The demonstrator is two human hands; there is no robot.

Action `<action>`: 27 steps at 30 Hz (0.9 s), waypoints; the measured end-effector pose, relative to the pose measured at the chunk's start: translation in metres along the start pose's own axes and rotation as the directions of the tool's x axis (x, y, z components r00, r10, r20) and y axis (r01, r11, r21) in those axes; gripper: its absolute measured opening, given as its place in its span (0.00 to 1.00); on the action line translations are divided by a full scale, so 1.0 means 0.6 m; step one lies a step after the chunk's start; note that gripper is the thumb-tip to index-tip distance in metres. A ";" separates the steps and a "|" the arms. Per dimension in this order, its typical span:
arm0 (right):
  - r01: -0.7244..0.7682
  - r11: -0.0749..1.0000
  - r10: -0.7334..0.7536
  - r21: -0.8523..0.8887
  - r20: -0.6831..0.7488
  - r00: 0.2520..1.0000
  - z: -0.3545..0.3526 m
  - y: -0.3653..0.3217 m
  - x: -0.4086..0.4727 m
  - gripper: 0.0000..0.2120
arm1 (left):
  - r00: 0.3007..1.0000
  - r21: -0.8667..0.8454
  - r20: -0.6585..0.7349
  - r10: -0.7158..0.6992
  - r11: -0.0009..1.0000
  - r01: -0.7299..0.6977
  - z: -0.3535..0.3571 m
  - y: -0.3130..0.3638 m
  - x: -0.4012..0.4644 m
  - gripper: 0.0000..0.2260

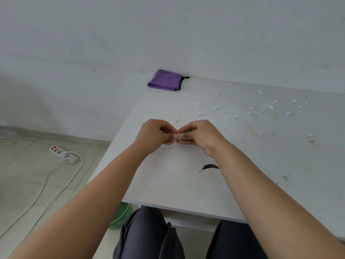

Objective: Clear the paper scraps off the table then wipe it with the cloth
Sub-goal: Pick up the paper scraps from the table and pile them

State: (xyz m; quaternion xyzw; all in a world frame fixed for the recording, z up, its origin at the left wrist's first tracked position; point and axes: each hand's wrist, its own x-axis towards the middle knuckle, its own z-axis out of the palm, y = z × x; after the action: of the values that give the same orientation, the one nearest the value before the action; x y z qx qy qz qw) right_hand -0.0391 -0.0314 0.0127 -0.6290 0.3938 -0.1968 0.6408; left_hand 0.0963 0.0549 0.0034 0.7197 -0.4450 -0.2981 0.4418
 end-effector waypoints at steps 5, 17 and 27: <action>0.042 0.961 -0.053 -0.273 -0.036 0.998 -0.002 0.005 0.003 0.07 | 0.998 -0.040 0.055 -0.002 0.999 0.004 -0.003 0.000 -0.001 0.04; 0.077 0.856 -0.080 -0.511 0.017 0.997 0.005 -0.004 0.003 0.15 | 0.997 0.238 0.006 0.081 0.968 -0.080 0.003 -0.006 -0.007 0.05; 0.189 0.845 -0.244 -0.501 -0.046 0.969 -0.053 -0.001 -0.029 0.18 | 0.972 0.492 0.034 0.231 0.843 -0.218 0.021 0.018 -0.001 0.08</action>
State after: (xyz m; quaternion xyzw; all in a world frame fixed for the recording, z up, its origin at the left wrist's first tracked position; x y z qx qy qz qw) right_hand -0.0734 -0.0389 0.0210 -0.8002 0.3912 -0.1948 0.4107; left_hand 0.0818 0.0484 0.0078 0.7553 -0.5813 -0.1116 0.2813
